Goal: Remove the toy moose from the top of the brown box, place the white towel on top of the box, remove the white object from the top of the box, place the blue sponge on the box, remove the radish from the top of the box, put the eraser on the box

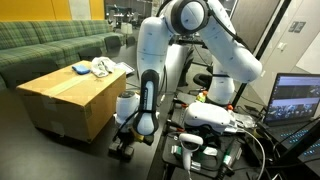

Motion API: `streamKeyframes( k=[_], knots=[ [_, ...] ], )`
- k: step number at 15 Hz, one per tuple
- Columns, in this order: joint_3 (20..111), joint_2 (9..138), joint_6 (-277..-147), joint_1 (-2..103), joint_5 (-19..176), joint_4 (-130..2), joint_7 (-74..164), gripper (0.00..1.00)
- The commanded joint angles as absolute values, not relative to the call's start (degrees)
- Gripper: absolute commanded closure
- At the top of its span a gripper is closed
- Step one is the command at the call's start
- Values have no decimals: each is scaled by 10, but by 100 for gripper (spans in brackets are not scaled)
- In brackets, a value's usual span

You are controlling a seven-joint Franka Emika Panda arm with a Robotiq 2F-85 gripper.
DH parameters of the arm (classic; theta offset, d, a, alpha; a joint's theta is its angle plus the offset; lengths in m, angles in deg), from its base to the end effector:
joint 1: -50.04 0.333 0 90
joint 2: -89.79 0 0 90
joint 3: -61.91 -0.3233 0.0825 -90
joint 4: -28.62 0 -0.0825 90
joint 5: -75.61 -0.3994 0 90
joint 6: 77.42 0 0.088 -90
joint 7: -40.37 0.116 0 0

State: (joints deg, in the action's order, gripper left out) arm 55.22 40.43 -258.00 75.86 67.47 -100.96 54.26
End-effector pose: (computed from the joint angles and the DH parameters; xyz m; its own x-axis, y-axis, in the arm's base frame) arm 0.4056 0.2584 -0.0284 0.9901 0.1406 -0.0032 0.1398 -0.9859 -0.0925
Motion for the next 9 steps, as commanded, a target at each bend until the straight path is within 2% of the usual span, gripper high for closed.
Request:
streamKeyframes(
  k=[1, 9],
  knots=[
    [547, 414, -2559, 754, 681, -1008, 533, 67],
    [546, 532, -2436, 756, 693, -1065, 534, 68]
  ],
)
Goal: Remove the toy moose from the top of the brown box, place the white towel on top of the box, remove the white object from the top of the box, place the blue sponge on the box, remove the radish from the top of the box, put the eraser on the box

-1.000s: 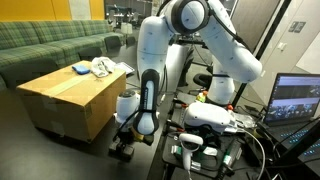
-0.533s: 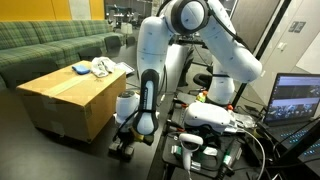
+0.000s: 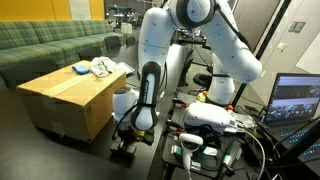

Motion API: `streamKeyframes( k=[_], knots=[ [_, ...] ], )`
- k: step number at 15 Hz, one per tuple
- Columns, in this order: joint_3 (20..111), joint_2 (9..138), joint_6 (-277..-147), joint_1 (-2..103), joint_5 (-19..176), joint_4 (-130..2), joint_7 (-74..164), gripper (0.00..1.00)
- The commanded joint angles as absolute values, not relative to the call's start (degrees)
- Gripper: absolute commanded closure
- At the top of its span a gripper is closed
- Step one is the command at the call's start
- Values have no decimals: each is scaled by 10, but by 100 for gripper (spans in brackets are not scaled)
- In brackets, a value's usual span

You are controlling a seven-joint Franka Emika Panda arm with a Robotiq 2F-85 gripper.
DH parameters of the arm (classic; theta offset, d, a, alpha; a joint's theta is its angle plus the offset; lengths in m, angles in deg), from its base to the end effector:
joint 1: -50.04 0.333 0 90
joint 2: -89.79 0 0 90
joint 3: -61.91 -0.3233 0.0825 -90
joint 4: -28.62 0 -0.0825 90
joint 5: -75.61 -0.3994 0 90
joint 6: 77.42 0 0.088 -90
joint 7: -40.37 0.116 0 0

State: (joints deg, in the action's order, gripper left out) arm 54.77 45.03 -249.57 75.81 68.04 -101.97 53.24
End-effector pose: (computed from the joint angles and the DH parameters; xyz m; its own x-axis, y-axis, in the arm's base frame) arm 0.4042 0.2651 -0.0054 0.9789 0.1864 -0.0841 0.1797 -0.9804 -0.0812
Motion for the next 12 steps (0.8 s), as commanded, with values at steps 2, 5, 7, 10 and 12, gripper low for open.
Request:
streamKeyframes(
  k=[2, 5, 7, 10, 12],
  knots=[
    [552, 591, -2379, 762, 702, -1088, 544, 68],
    [559, 678, -2308, 759, 719, -1109, 566, 68],
    [554, 733, -2247, 738, 729, -1105, 569, 68],
    [553, 790, -2169, 703, 744, -1074, 570, 68],
    [553, 804, -2134, 680, 750, -1040, 568, 68]
  ],
)
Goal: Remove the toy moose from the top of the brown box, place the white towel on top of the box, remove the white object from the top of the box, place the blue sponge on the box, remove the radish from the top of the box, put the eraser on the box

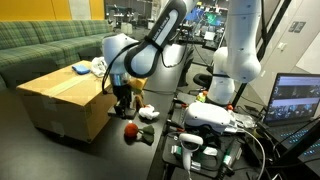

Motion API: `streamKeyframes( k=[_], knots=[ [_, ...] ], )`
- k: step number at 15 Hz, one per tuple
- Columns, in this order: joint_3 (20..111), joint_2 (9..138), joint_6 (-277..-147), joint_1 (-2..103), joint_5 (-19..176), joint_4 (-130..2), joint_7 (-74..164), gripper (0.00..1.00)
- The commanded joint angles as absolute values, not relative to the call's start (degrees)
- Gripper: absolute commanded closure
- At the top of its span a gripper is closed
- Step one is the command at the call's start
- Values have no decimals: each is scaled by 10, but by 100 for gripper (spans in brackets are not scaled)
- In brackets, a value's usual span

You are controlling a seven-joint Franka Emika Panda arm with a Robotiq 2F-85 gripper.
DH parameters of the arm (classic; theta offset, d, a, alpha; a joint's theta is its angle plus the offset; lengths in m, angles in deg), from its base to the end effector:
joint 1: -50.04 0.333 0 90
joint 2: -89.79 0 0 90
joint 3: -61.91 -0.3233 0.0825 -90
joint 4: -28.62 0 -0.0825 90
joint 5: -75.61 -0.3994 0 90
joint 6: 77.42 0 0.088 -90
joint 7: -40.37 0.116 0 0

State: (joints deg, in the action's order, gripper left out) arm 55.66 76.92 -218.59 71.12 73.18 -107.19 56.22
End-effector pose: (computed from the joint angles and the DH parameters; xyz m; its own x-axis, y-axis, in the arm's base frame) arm 0.4458 0.2325 0.2057 0.9769 0.1627 -0.1382 0.1631 -0.9866 -0.0089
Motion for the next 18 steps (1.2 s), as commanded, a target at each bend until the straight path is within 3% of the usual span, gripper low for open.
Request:
streamKeyframes(
  k=[1, 7, 18],
  knots=[
    [554, 807, -2114, 668, 753, -1016, 564, 68],
    [555, 740, -2081, 634, 781, -863, 571, 68],
    [596, 498, -2067, 658, 811, -575, 603, 68]
  ],
)
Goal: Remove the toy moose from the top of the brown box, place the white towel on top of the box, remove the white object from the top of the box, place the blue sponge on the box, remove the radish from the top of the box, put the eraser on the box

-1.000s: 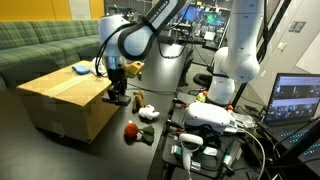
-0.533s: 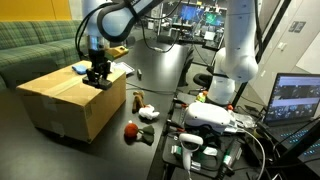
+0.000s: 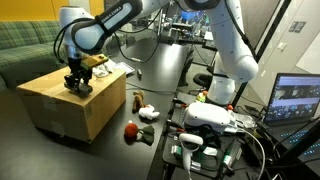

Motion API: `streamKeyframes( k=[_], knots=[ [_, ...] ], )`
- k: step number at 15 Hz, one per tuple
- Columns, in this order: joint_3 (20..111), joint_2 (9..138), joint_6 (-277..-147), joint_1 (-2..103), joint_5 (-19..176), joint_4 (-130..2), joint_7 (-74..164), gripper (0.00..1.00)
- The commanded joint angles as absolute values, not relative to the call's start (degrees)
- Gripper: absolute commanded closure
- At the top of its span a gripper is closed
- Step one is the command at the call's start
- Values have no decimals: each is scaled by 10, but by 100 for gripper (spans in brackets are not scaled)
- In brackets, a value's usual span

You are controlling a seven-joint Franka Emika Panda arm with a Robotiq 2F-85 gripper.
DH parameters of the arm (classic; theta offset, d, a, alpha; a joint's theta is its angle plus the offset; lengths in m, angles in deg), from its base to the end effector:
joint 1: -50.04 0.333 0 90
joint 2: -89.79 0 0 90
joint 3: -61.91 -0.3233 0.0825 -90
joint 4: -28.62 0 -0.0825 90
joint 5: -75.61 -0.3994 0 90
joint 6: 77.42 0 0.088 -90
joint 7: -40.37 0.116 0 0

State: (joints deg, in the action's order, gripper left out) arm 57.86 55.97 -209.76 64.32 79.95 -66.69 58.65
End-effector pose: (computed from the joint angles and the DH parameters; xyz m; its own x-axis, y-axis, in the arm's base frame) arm 0.6714 0.2146 0.2576 0.9975 0.0372 0.0608 0.0372 -0.9993 0.0005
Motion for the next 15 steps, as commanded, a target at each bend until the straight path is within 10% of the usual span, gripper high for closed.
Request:
streamKeyframes(
  k=[1, 3, 4, 7, 15],
  knots=[
    [600, 486, -2062, 660, 809, -560, 604, 68],
    [606, 471, -2047, 662, 809, -532, 607, 68],
    [609, 469, -2040, 665, 811, -524, 612, 22],
    [611, 479, -2010, 661, 806, -516, 604, 4],
    [593, 624, -1911, 636, 792, -619, 555, 0]
  ],
)
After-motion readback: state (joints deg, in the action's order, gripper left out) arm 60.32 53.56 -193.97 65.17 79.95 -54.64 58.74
